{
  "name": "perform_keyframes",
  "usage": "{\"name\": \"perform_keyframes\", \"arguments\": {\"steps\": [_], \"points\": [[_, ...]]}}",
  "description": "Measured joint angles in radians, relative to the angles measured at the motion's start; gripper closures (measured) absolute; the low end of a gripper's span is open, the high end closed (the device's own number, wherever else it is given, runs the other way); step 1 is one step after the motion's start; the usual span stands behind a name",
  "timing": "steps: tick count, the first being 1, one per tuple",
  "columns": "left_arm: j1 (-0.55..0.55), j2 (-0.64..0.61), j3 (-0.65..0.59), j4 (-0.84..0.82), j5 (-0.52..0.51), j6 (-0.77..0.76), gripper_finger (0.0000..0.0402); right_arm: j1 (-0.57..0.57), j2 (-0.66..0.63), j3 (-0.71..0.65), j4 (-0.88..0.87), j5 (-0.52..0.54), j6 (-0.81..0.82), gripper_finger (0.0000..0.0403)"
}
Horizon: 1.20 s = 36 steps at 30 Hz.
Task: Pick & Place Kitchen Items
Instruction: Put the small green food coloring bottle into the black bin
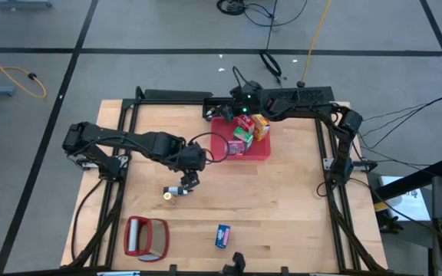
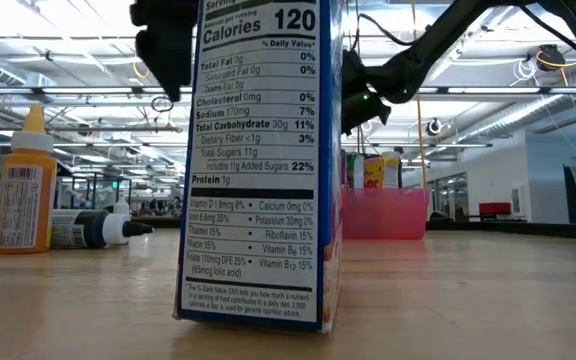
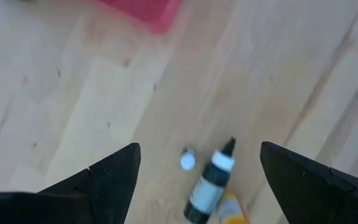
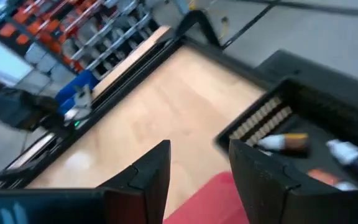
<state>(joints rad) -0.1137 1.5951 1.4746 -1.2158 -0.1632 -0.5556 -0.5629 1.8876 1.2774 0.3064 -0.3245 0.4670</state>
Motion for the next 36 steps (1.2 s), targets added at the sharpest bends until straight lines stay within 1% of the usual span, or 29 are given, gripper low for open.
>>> {"name": "perform_keyframes", "arguments": {"steps": [3, 5, 8, 11, 13, 16, 22, 26, 32, 36], "points": [[0.0, 0.0, 0.0, -0.034, 0.034, -0.004, 0.0066, 0.03, -0.017, -0.002, 0.022, -0.02, 0.001, 0.0248], [0.0, 0.0, 0.0, -0.043, 0.034, -0.007, 0.0066, 0.052, -0.024, 0.001, 0.052, -0.02, 0.001, 0.0248], [0.0, 0.0, 0.0, -0.071, 0.034, -0.007, 0.0066, 0.083, -0.041, -0.002, 0.04, -0.022, 0.024, 0.0248], [0.0, 0.0, -0.012, -0.082, 0.033, -0.014, 0.0066, 0.116, -0.059, -0.001, 0.066, -0.022, 0.045, 0.0248], [0.0, 0.0, -0.038, -0.081, 0.037, -0.027, 0.0066, 0.139, -0.076, -0.001, 0.059, -0.022, 0.055, 0.0248], [0.0, 0.0, -0.104, -0.058, 0.069, -0.033, 0.0066, 0.171, -0.098, -0.001, 0.055, -0.021, 0.048, 0.0248], [0.0, 0.0, -0.249, 0.051, 0.118, -0.034, 0.0066, 0.224, -0.134, -0.001, 0.048, -0.02, 0.045, 0.0248], [0.0, 0.0, -0.313, 0.124, 0.12, -0.051, 0.0066, 0.254, -0.136, -0.001, 0.049, -0.019, 0.045, 0.0248], [0.0, 0.0, -0.376, 0.178, 0.118, -0.068, 0.0066, 0.3, -0.135, -0.001, 0.047, -0.015, 0.073, 0.0248], [0.0, 0.0, -0.428, 0.204, 0.086, -0.084, 0.0066, 0.33, -0.135, -0.001, 0.049, 0.018, 0.079, 0.0248]]}}
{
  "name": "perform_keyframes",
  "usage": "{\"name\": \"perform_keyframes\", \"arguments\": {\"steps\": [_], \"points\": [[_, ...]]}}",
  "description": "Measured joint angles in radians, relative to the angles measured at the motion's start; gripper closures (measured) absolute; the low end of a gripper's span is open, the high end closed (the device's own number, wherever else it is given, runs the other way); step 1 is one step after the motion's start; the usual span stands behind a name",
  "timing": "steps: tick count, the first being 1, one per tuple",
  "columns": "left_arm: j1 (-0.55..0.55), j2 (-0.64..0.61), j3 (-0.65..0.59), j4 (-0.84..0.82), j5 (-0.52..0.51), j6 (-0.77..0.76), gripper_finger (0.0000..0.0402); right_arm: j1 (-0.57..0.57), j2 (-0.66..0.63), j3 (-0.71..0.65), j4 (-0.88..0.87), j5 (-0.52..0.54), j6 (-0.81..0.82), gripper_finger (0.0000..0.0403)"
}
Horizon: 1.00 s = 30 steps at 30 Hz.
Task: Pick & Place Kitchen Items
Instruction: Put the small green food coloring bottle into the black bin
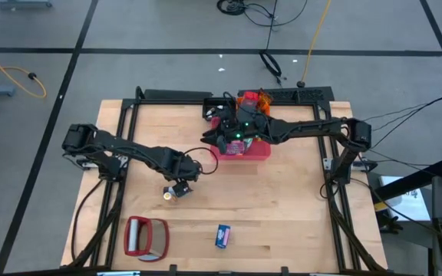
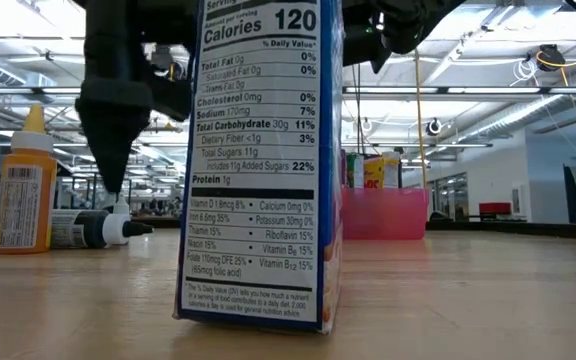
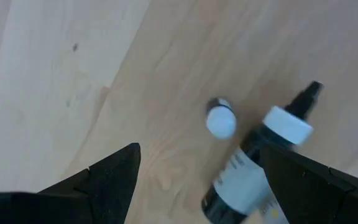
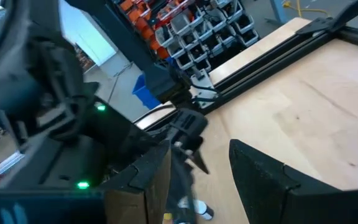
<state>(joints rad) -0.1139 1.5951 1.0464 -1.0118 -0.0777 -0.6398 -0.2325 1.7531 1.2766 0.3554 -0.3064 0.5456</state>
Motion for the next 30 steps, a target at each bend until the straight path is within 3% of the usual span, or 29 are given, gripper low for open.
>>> {"name": "perform_keyframes", "arguments": {"steps": [10, 30], "points": [[0.0, 0.0, -0.084, 0.211, 0.017, -0.043, 0.0066, 0.045, 0.0, 0.0, 0.013, 0.024, 0.0, 0.0248], [0.0, 0.0, -0.096, 0.2, 0.026, -0.073, 0.0067, 0.058, 0.0, 0.001, 0.014, 0.025, 0.016, 0.0248]]}}
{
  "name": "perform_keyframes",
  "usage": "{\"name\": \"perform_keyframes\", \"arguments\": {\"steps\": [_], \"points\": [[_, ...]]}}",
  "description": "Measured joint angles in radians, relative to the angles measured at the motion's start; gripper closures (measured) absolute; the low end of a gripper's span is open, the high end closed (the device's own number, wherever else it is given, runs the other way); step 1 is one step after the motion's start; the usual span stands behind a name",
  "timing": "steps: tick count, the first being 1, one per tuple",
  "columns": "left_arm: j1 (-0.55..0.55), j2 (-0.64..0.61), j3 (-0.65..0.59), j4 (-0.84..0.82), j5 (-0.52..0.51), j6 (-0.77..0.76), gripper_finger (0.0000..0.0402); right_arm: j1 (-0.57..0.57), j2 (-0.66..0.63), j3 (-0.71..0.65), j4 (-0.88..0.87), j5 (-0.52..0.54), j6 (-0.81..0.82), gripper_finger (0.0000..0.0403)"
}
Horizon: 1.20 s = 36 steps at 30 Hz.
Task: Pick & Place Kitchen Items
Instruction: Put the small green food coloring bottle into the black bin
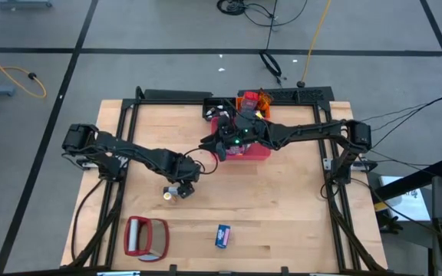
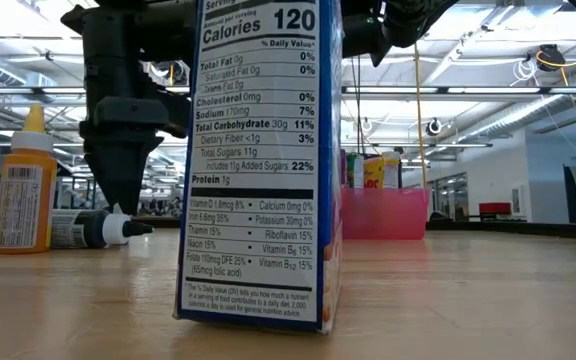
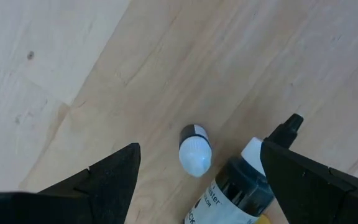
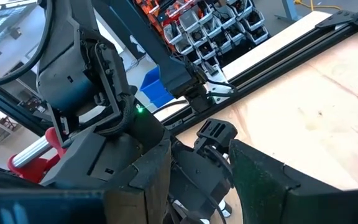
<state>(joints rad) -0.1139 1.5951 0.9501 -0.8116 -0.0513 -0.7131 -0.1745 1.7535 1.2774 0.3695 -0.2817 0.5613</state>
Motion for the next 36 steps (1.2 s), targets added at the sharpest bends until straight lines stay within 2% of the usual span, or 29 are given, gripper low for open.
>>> {"name": "perform_keyframes", "arguments": {"steps": [8, 11, 19, 30, 36], "points": [[0.0, 0.0, 0.0, 0.0, 0.008, 0.0, 0.0078, 0.0, 0.0, 0.0, 0.0, 0.0, -0.002, 0.0248], [0.0, 0.0, 0.0, 0.0, 0.008, 0.005, 0.0114, 0.0, 0.0, 0.0, 0.0, 0.0, -0.004, 0.0248], [0.0, 0.0, 0.0, 0.001, 0.013, 0.036, 0.0242, 0.0, 0.0, 0.0, 0.0, 0.0, -0.005, 0.0248], [0.004, -0.001, 0.001, 0.002, 0.051, 0.09, 0.0378, 0.0, 0.0, 0.0, 0.0, 0.0, -0.005, 0.0248], [0.004, -0.001, 0.002, 0.002, 0.055, 0.091, 0.0373, 0.0, 0.0, 0.0, 0.0, 0.0, -0.005, 0.0248]]}}
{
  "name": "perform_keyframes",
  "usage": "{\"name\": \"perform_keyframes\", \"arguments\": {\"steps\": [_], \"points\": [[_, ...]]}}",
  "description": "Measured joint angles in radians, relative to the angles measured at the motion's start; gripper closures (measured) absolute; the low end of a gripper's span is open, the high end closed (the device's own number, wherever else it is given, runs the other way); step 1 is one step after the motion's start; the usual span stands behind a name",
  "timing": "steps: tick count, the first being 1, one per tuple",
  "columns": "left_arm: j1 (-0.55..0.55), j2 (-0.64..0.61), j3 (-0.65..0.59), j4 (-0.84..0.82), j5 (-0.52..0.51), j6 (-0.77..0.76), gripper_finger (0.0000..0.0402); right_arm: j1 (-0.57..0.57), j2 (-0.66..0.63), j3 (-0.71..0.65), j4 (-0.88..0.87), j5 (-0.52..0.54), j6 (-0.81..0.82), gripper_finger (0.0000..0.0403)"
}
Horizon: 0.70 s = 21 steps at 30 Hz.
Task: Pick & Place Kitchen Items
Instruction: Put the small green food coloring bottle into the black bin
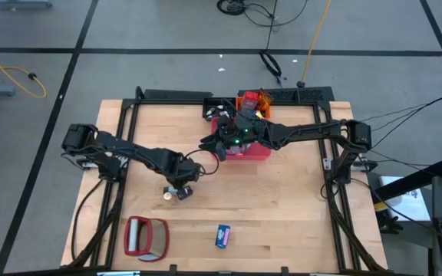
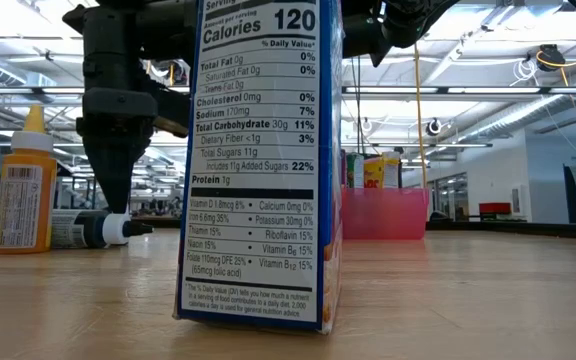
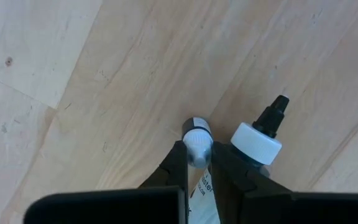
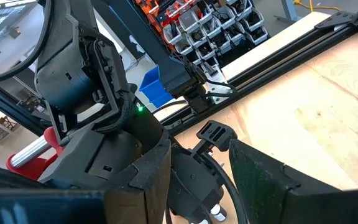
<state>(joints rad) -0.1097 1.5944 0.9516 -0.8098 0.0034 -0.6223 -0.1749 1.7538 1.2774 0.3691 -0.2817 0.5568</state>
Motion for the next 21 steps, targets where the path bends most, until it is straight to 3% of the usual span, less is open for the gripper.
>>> {"name": "perform_keyframes", "arguments": {"steps": [13, 21], "points": [[0.0, -0.003, 0.011, -0.11, -0.003, -0.027, 0.0379, 0.0, 0.0, 0.0, -0.008, 0.0, -0.003, 0.0248], [0.029, -0.08, 0.045, -0.22, -0.057, -0.036, 0.0379, 0.0, 0.001, -0.043, 0.004, 0.041, 0.0, 0.0248]]}}
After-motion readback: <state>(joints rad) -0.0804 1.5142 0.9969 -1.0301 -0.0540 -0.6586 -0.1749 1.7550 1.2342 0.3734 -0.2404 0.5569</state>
